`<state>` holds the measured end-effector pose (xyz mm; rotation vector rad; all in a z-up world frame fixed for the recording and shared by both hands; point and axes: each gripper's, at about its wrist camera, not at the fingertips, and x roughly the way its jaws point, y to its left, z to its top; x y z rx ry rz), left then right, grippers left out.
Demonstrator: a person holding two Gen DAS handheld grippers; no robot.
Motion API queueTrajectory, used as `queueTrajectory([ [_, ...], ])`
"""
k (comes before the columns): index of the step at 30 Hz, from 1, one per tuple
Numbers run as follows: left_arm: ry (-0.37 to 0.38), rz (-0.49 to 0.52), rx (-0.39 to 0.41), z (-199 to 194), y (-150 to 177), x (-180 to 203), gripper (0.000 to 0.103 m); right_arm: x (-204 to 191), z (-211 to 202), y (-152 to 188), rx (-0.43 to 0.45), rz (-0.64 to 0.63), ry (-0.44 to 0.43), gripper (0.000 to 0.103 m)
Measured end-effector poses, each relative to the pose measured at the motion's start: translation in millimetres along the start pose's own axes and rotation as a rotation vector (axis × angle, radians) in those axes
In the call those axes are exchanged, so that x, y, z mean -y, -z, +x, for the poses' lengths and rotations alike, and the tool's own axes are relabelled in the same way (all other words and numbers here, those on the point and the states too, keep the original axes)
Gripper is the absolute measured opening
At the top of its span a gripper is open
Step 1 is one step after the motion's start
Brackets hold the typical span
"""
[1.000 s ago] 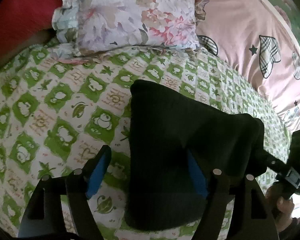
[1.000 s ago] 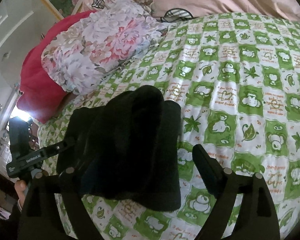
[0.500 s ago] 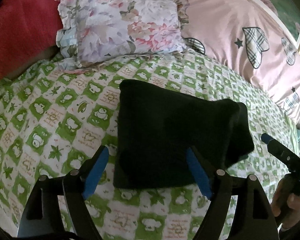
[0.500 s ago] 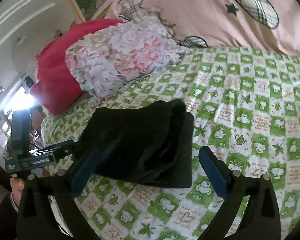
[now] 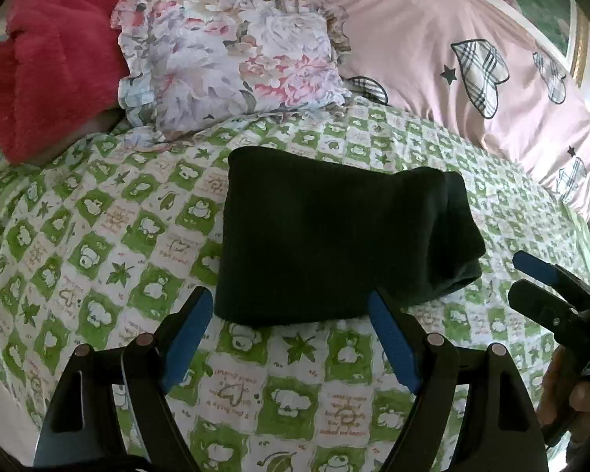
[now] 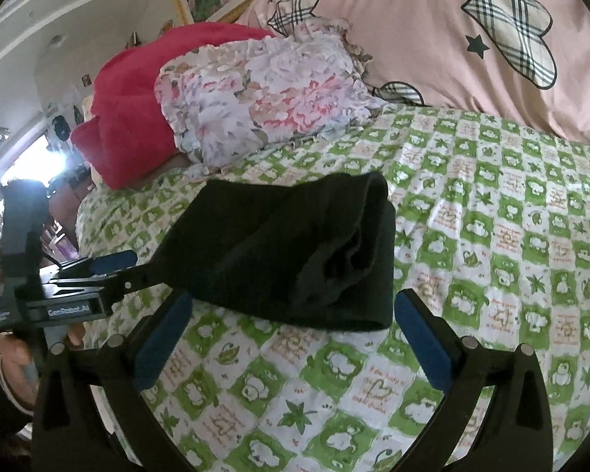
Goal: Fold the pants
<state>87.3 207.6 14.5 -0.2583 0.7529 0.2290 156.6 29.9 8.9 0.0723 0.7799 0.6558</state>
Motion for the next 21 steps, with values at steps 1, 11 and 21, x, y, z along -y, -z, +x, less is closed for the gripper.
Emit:
queueTrajectory([
  [1,-0.003,0.002,0.003,0.2,1.0,0.1,0.082,-0.1,0.3,2.1,0.0,-0.002,0.006,0.103],
  [11,-0.03,0.03,0.032,0.2,16.7,6.2,0.082,-6.1,8.0,19.6,-0.016,-0.045,0.05,0.103],
  [21,-0.055,0.033,0.043,3.7,23.1,3.6,0.082,-8.1,11.7,27.2,-0.017,-0.082,0.079,0.103],
])
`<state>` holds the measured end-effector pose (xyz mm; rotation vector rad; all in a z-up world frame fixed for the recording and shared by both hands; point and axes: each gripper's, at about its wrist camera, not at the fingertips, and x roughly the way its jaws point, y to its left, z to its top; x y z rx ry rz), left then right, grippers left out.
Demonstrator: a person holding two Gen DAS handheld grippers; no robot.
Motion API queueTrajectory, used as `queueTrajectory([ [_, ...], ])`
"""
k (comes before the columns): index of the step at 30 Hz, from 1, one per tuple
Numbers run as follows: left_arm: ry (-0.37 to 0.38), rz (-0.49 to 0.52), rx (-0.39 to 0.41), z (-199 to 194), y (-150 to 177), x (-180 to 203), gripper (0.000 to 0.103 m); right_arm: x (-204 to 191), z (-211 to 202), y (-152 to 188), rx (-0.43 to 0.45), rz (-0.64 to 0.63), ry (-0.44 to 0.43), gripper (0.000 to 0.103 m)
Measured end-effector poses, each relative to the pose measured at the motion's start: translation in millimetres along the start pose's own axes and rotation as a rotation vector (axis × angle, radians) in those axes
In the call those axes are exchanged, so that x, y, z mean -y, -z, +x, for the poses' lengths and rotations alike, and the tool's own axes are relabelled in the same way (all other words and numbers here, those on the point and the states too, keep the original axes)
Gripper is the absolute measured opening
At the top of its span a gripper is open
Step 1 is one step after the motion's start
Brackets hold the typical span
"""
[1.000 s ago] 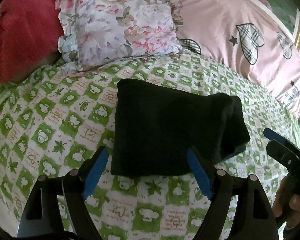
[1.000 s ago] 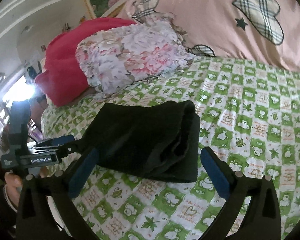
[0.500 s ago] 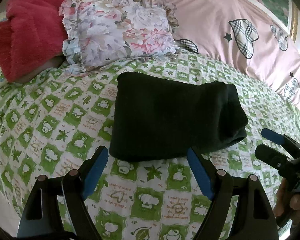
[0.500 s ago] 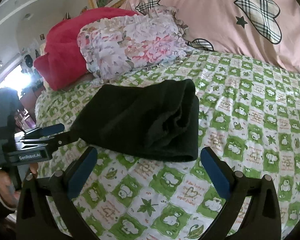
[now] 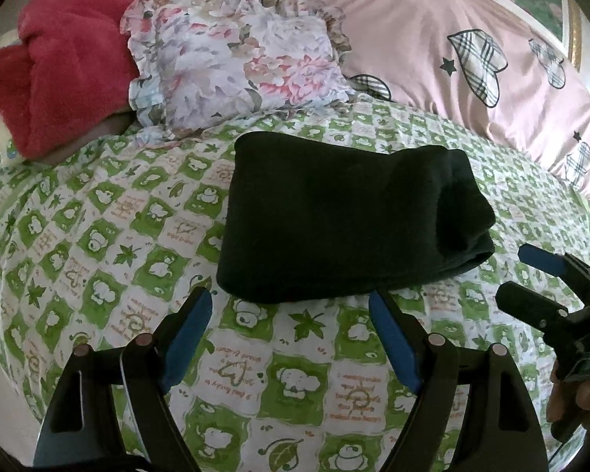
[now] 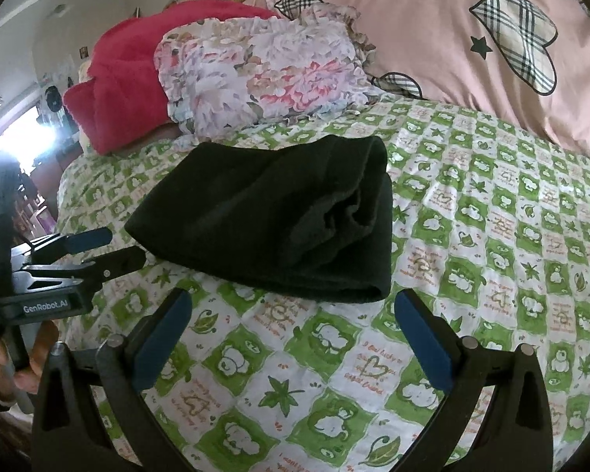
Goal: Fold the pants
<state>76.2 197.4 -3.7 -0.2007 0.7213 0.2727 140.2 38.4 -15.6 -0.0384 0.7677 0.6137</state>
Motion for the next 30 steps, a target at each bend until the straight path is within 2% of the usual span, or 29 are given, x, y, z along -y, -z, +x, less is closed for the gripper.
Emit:
queueTrajectory([
  [8,-0.014,0.023,0.026,-0.8,-0.3,1.6,0.084,-1.2,3.8,-2.9,0.015,-0.019,-0.007,0.103],
  [30,-0.023,0.027,0.021,9.8,-1.8,-1.2,0.087,-9.4,16.9,-5.9,0.026,-0.034,-0.017,0.103],
])
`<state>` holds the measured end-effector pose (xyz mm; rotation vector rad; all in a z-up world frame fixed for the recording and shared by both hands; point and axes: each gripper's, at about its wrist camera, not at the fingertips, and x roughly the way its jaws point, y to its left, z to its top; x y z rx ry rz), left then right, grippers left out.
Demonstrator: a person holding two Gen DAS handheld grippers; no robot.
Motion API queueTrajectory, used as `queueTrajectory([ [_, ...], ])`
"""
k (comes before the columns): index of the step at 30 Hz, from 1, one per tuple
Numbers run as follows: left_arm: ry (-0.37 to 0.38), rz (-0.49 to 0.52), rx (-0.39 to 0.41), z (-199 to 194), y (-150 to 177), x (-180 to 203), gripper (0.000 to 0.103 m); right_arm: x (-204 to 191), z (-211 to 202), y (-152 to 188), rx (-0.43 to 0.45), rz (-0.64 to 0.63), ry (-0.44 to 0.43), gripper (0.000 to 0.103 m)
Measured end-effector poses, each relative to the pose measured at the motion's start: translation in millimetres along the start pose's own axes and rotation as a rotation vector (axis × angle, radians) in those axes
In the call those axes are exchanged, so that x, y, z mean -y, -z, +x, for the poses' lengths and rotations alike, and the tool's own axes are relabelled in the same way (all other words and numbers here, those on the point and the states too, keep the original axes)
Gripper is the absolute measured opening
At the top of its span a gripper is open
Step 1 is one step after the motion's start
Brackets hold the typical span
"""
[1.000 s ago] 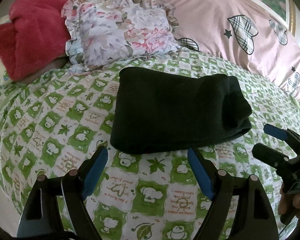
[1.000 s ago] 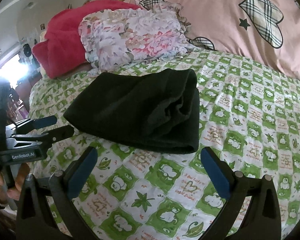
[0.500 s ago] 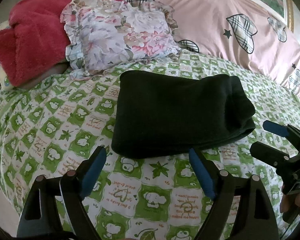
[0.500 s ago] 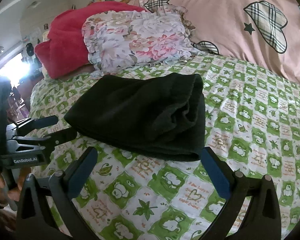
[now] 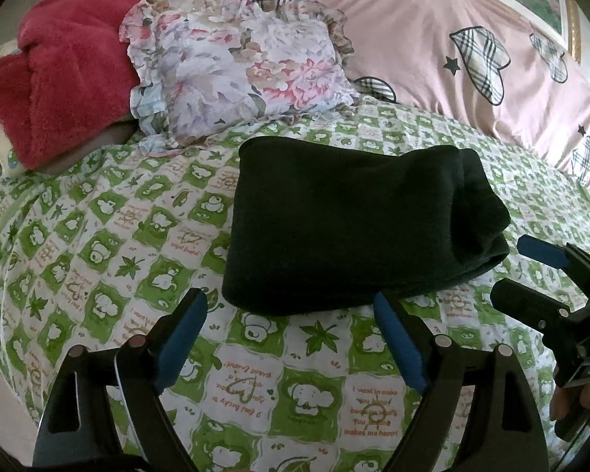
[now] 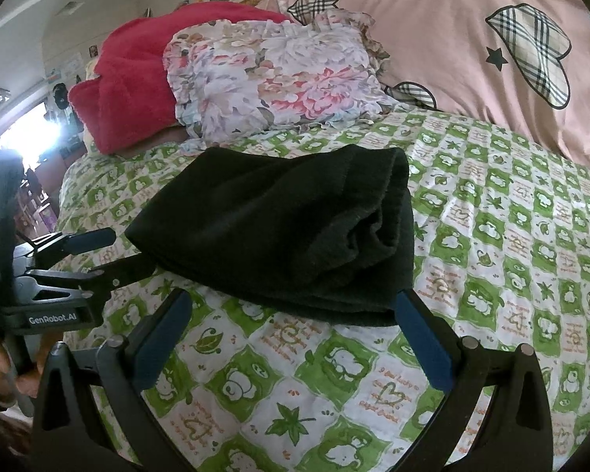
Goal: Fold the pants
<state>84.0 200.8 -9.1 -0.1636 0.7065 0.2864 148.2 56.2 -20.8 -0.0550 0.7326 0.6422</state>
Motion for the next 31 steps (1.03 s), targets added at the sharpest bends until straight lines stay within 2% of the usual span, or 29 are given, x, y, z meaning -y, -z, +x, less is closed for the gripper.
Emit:
queueTrajectory([
  [20,-0.001,0.002,-0.003,3.9,-3.3,1.5,0.087,2.1,3.9,-1.3,0.002,0.02,-0.003,0.103],
  [27,-0.025,0.017,0.044,-3.7,-5.9,5.2,0.086,4.3,-0.9,-3.6,0.017,0.038,-0.002,0.103],
  [31,-0.01,0.026,0.048,-11.9,-7.7,11.9,0.087,6.6,-4.2,-2.9,0.026,0.058,-0.007,0.103],
])
